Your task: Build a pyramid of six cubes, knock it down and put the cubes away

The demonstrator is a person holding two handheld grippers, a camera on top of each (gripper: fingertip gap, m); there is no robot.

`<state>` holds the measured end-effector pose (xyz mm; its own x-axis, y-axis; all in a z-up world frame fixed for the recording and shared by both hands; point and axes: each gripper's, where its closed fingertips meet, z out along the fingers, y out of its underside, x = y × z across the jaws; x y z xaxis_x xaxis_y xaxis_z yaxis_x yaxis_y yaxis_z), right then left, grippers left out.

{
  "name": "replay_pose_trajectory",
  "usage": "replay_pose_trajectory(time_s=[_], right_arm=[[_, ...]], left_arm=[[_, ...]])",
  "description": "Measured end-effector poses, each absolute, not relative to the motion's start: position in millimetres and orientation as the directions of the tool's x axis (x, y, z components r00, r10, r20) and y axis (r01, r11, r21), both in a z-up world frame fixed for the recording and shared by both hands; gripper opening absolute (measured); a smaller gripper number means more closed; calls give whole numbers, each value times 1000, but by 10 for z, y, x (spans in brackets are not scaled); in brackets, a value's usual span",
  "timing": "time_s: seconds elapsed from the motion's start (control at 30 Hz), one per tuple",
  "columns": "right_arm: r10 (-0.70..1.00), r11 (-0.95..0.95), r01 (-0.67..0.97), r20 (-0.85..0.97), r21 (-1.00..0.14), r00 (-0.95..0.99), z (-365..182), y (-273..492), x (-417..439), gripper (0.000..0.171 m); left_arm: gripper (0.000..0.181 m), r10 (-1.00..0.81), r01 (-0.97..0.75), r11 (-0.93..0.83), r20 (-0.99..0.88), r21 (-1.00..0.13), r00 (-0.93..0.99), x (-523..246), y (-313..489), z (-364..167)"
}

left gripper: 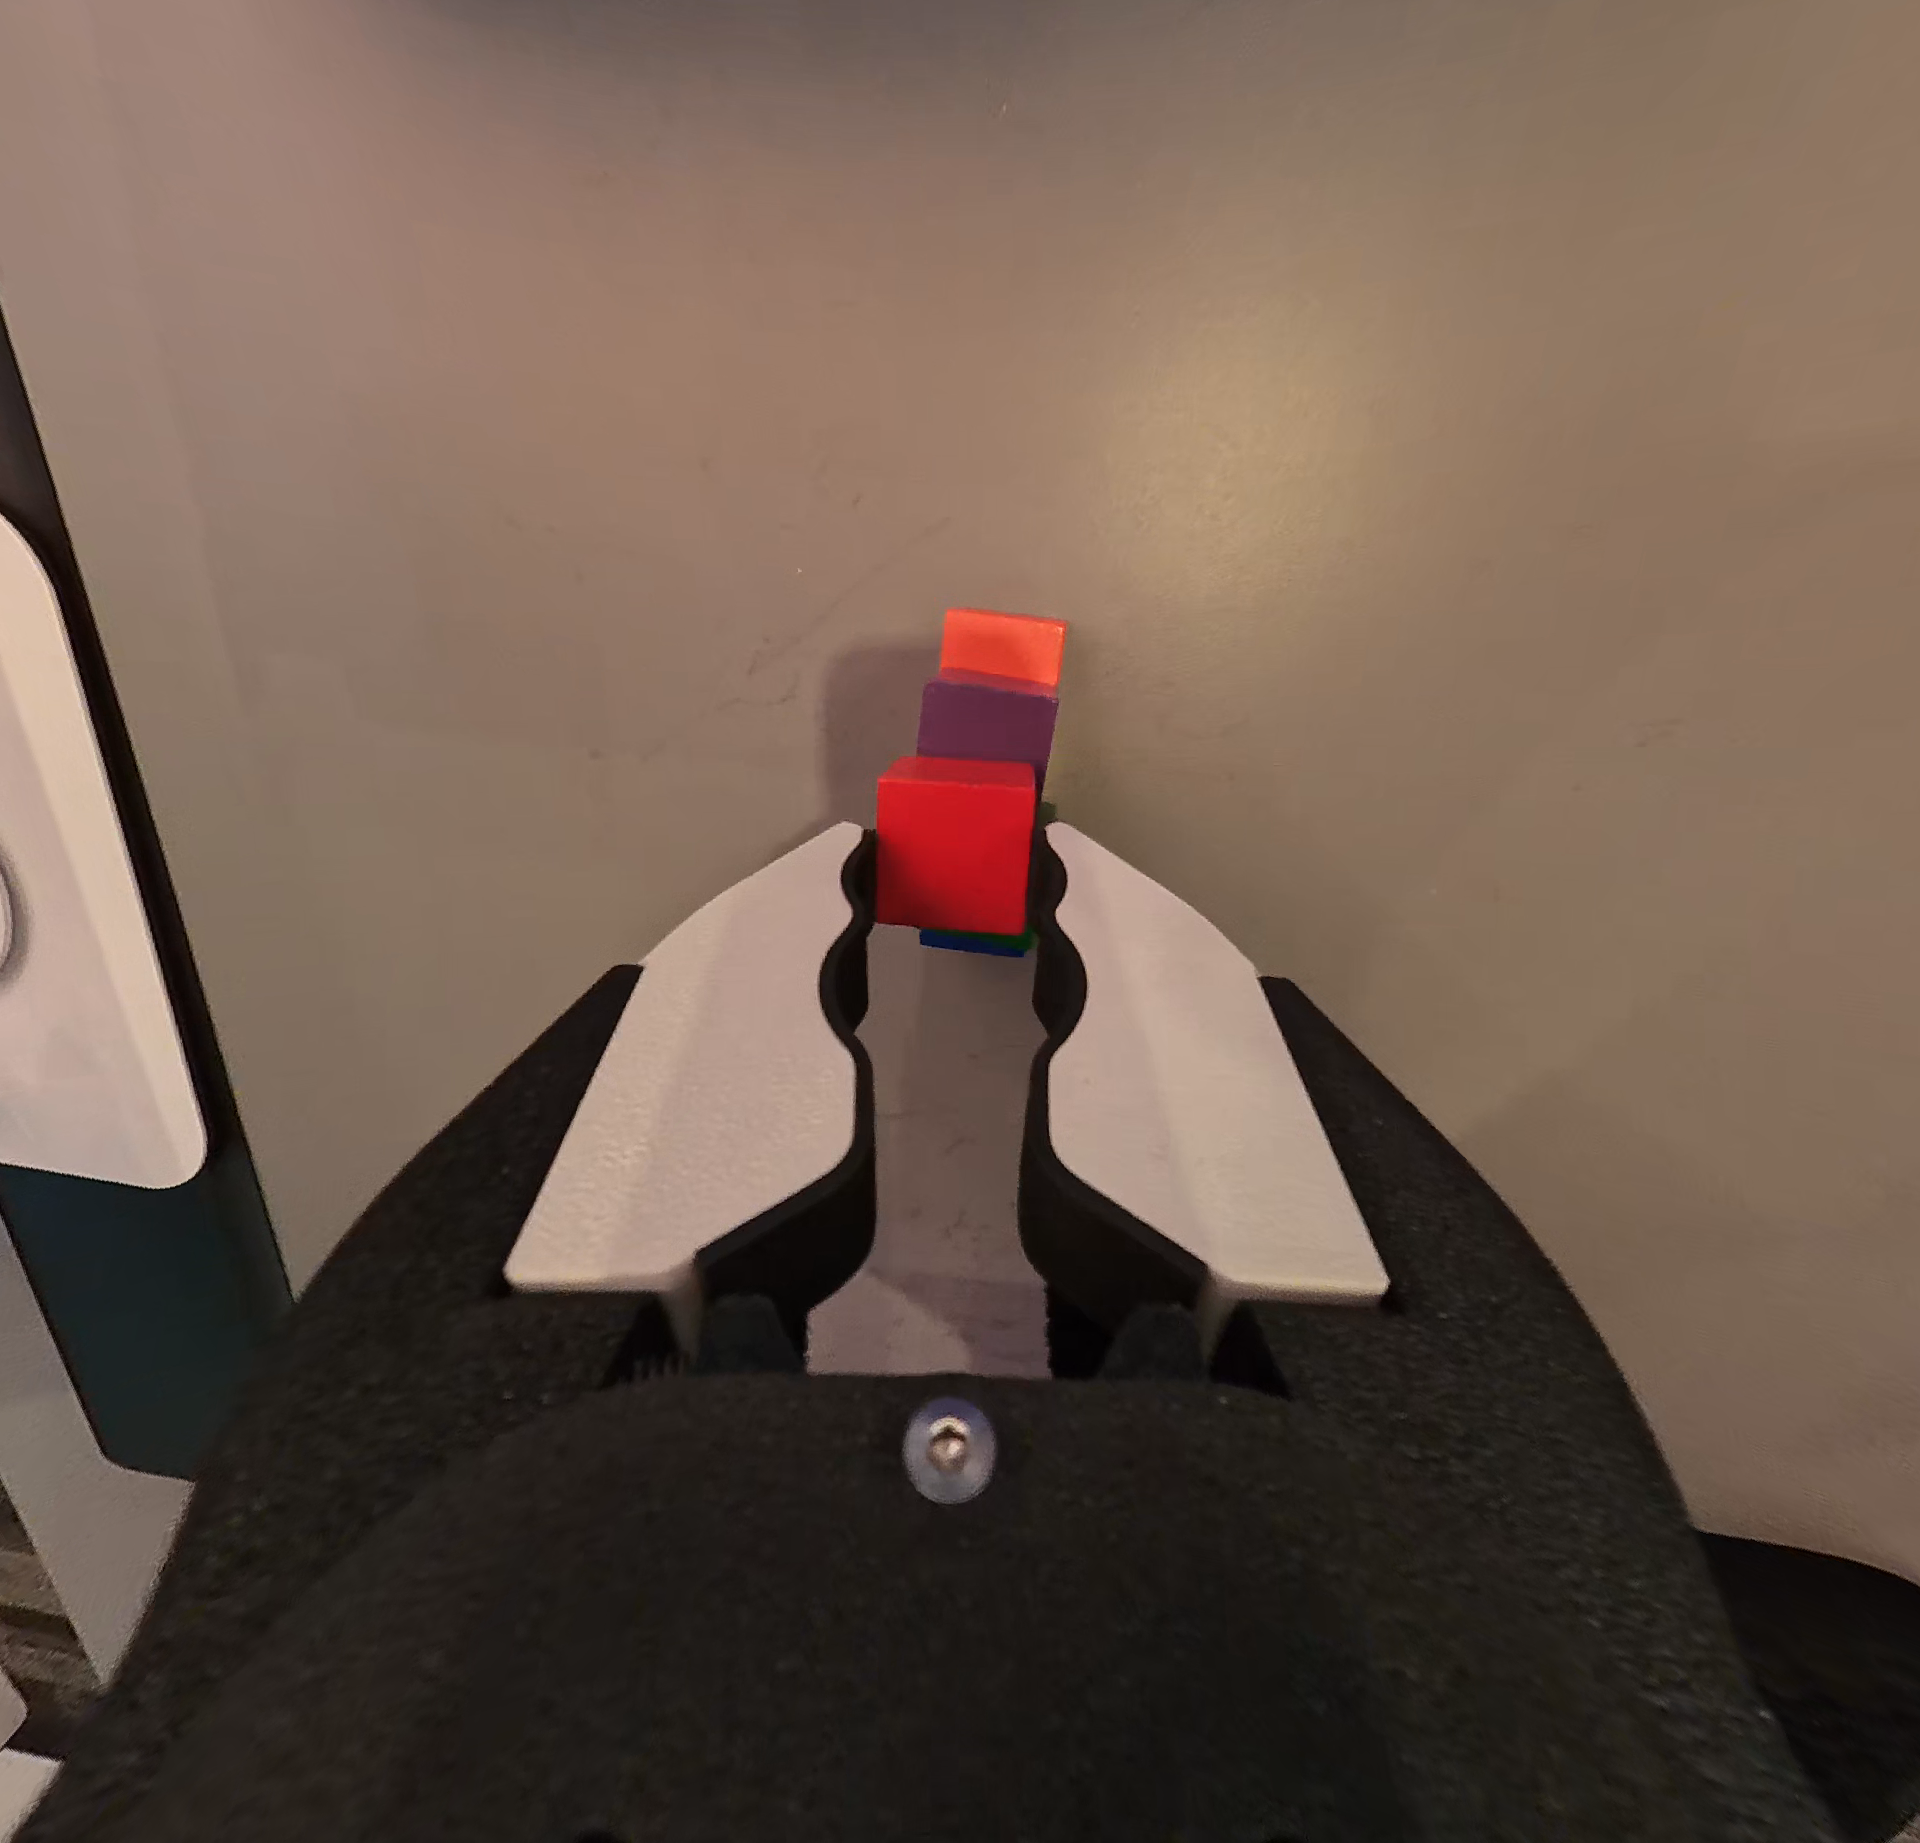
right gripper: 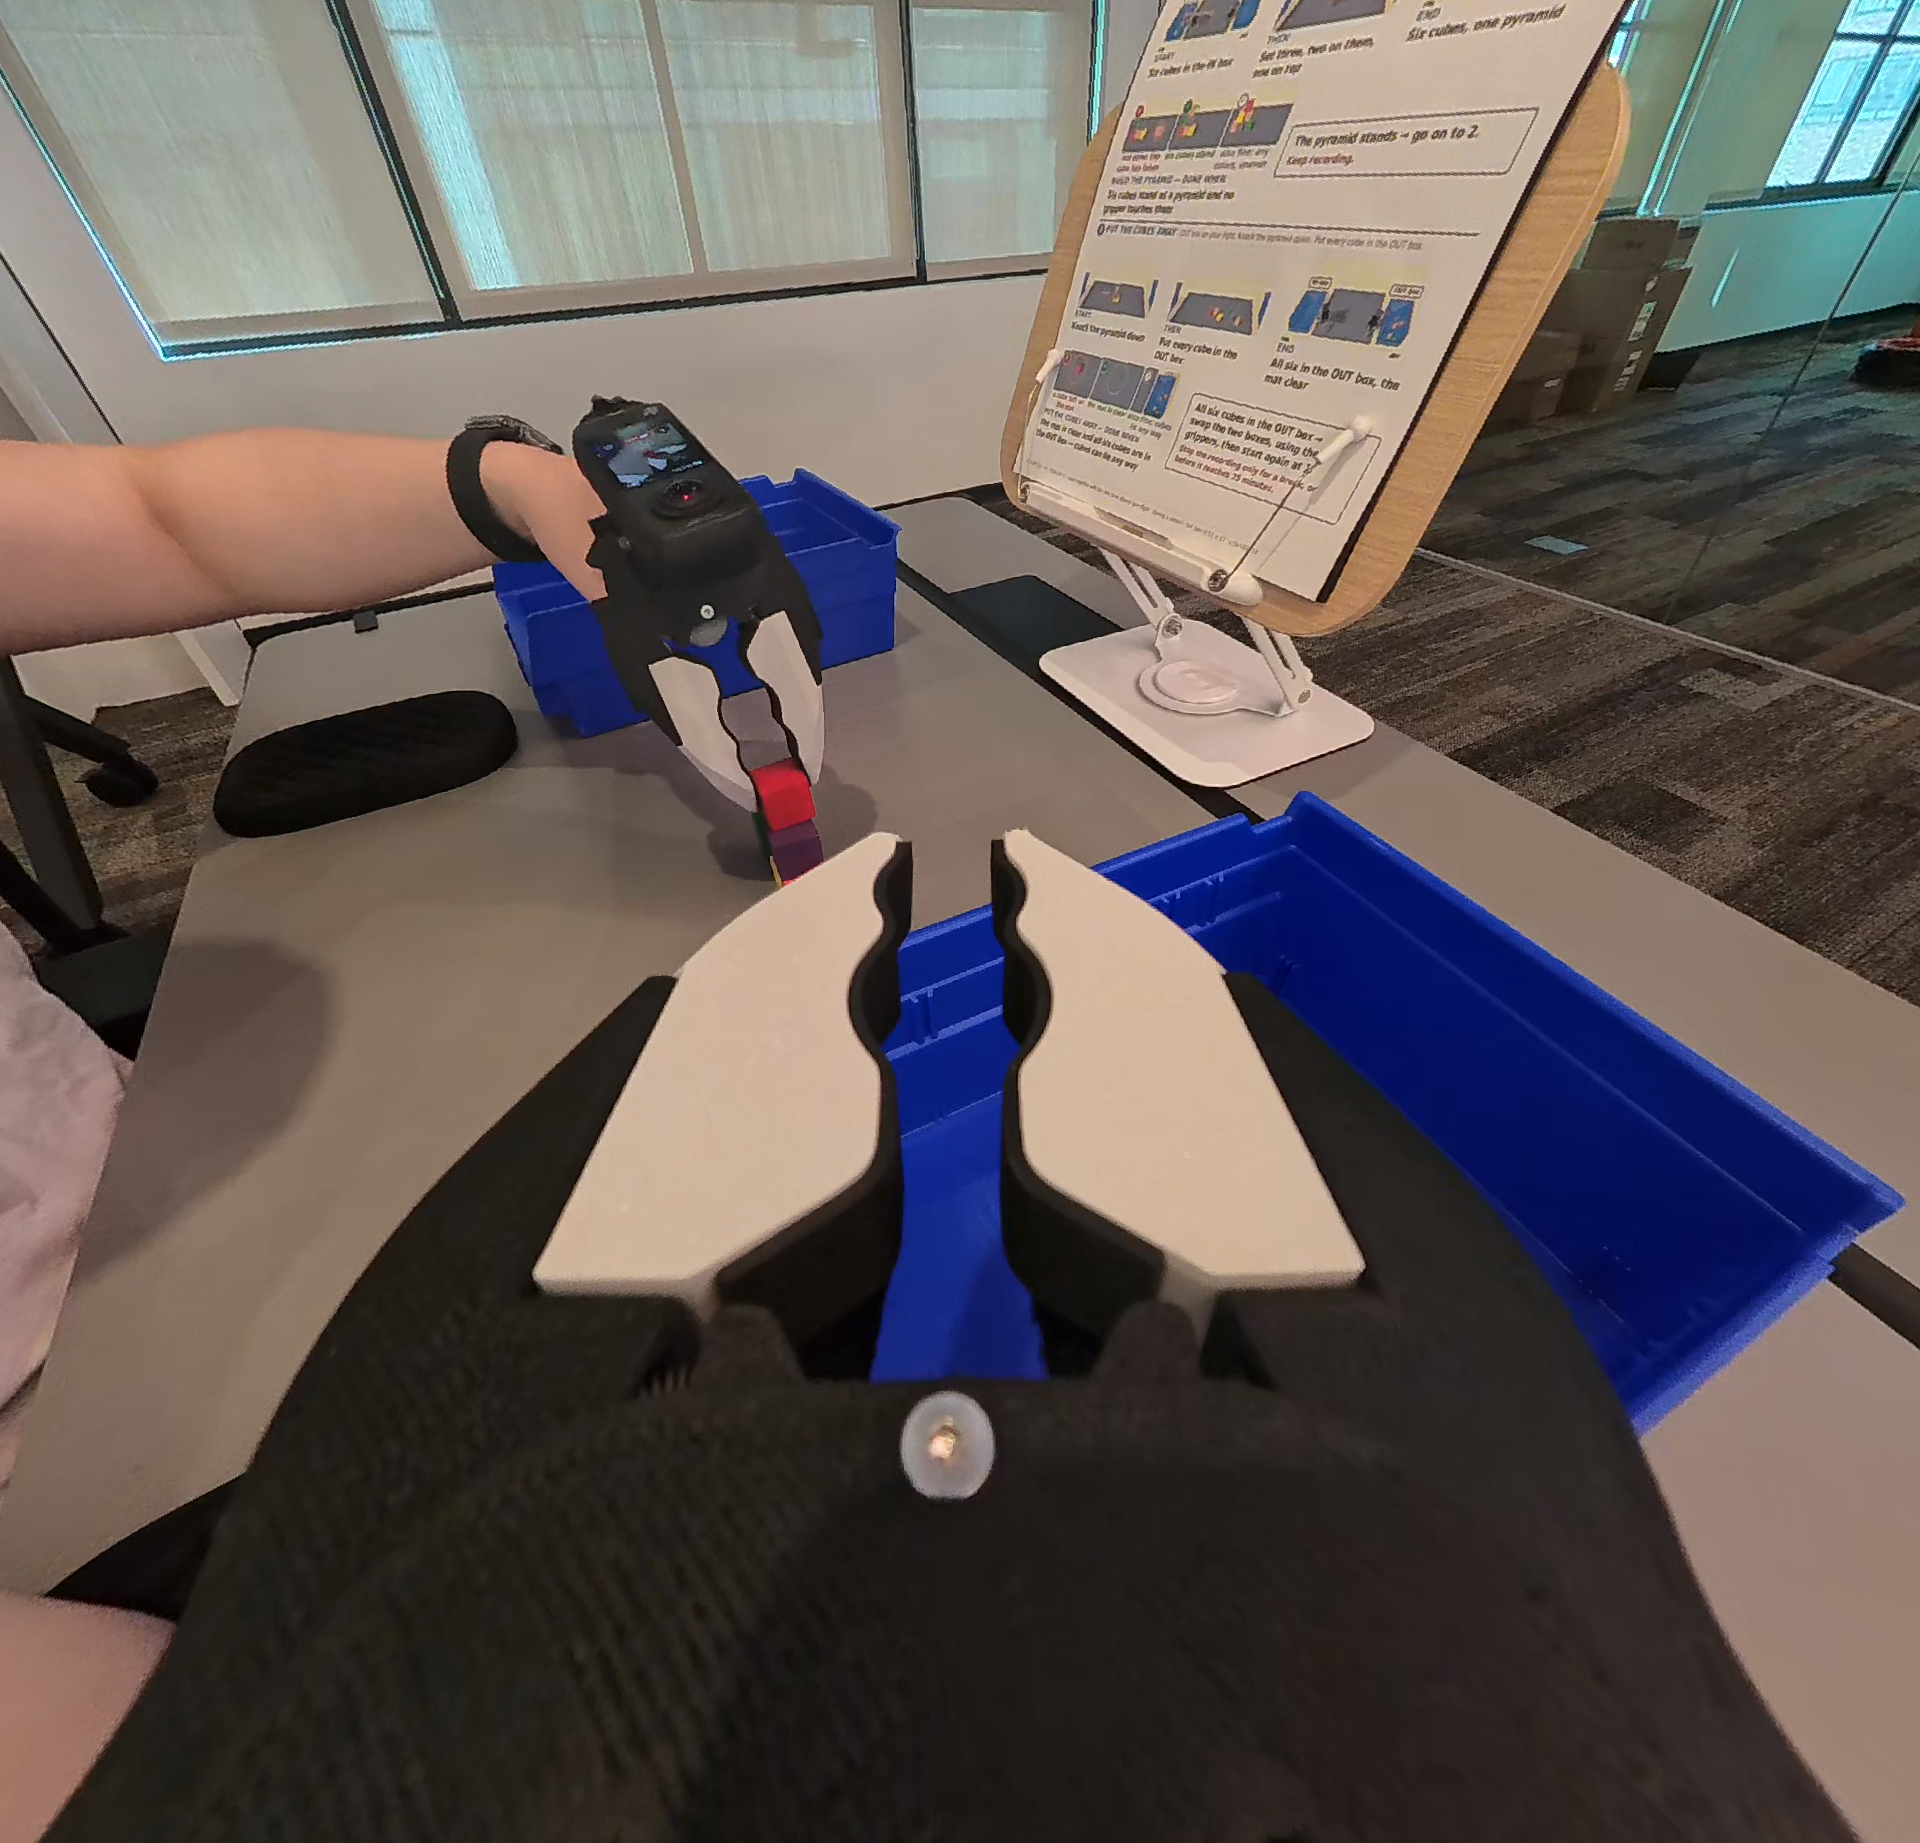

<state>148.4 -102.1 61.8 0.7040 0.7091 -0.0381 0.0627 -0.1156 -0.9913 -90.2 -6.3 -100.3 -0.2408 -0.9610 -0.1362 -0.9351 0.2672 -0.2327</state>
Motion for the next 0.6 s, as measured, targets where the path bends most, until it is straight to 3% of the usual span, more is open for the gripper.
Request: replay_pose_trajectory(time_s=[0.13,0.37,0.5,0.6], right_arm=[[709,-117,61,-40,-991,704,612,-1021,1488,15],[708,-124,61,-46,-990,704,594,-1022,1496,15],[709,-132,62,-51,-989,703,580,-1012,1495,15],[710,-141,68,-53,-988,702,565,-999,1486,15]], left_arm=[[28,-964,-937,259,-116,-234,-237,-899,-79,-1006],[44,-966,-935,246,-140,-254,-216,-864,-38,-889],[41,-954,-906,274,-209,-322,-214,-823,-38,-498],[40,-938,-843,290,-310,-453,-157,-783,-10,46]])
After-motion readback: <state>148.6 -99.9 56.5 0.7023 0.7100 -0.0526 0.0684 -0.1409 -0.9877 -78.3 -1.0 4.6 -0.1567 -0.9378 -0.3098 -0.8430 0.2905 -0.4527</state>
